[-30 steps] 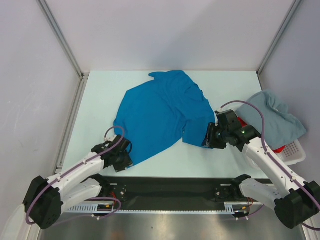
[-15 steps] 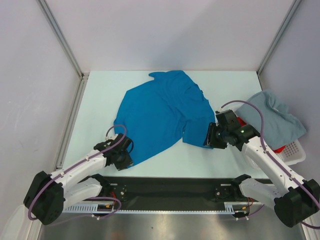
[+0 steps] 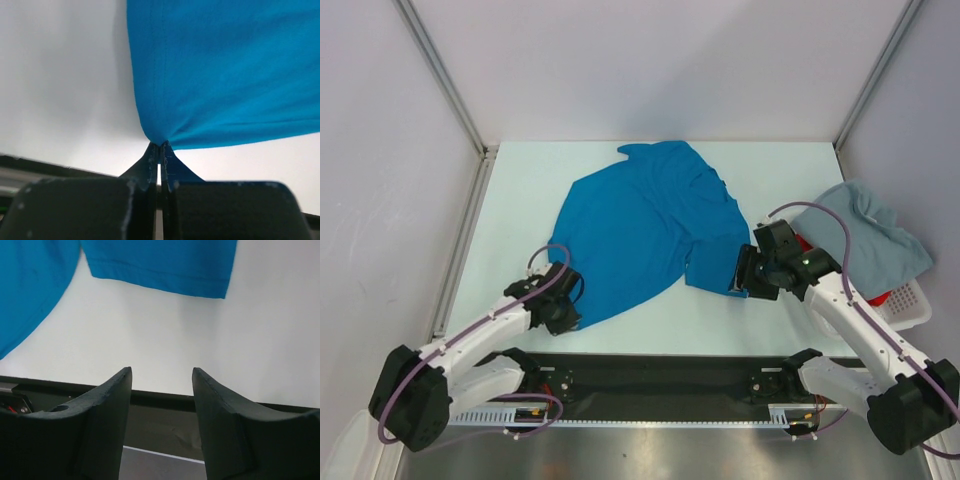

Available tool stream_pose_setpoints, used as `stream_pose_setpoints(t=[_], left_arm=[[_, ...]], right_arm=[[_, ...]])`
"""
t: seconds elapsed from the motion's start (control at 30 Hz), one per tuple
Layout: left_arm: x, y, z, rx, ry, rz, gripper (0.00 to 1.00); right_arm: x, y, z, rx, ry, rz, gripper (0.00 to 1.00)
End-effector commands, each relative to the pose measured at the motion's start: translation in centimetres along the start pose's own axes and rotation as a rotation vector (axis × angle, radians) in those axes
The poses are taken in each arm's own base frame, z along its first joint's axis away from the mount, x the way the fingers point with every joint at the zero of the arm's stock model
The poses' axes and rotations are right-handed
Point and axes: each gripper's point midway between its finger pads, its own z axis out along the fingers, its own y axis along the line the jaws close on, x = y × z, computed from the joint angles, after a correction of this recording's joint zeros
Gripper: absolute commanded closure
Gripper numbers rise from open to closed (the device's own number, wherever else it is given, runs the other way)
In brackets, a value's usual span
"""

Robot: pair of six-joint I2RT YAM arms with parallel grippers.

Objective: Fold and stack the t-shirts
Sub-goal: Flatten the tshirt out

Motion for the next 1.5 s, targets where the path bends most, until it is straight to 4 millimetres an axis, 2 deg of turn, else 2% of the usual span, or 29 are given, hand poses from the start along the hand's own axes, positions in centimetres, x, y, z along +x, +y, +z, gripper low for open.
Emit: stream_pose_setpoints(t=[0.0,0.13,0.27,0.3,0.4,0.5,0.63,0.93,1.47], left_arm=[[-3.3,0.0,-3.3,-0.012,-0.126,0.022,1.00],[-4.4,0.9,-5.3,-0.014,-0.175,0.004,1.00],[-4.8,1.8,-5.7,-0.031,-0.185,-0.022,1.00],[-5.0,1.7,-5.8,-0.024,-0.191,-0.024,1.00],[-5.0,1.6,-5.8,-0.024,-0.186,-0.020,1.00],[-4.9,1.3,-5.5,-0.009,-0.175,-0.016,1.00],[-5.2,1.3,-5.7,-0.011,-0.190,-0.018,1.00],[-5.5,1.4,-5.9,-0.022,-0.194,-0.012,1.00],[-6.0,1.5,-5.9,-0.024,-0.187,-0.009,1.00]], right_arm=[[0.2,-1.3,0.8,0.053,0.005,0.096,0.44],[0.5,-1.7,2.4,0.080,0.032,0.115,0.57],[1.1,-2.5,4.1,0.109,0.060,0.118,0.66],[1.1,-3.2,4.5,0.144,0.052,0.121,0.66],[0.8,-3.5,5.5,0.157,0.042,0.129,0.66],[0.4,-4.3,6.6,0.199,0.050,0.130,0.58],[0.3,-5.6,7.8,0.267,0.066,0.117,0.57],[-2.1,-7.2,9.0,0.321,0.012,0.125,0.50],[-0.6,-7.3,10.9,0.312,0.075,0.173,0.58]])
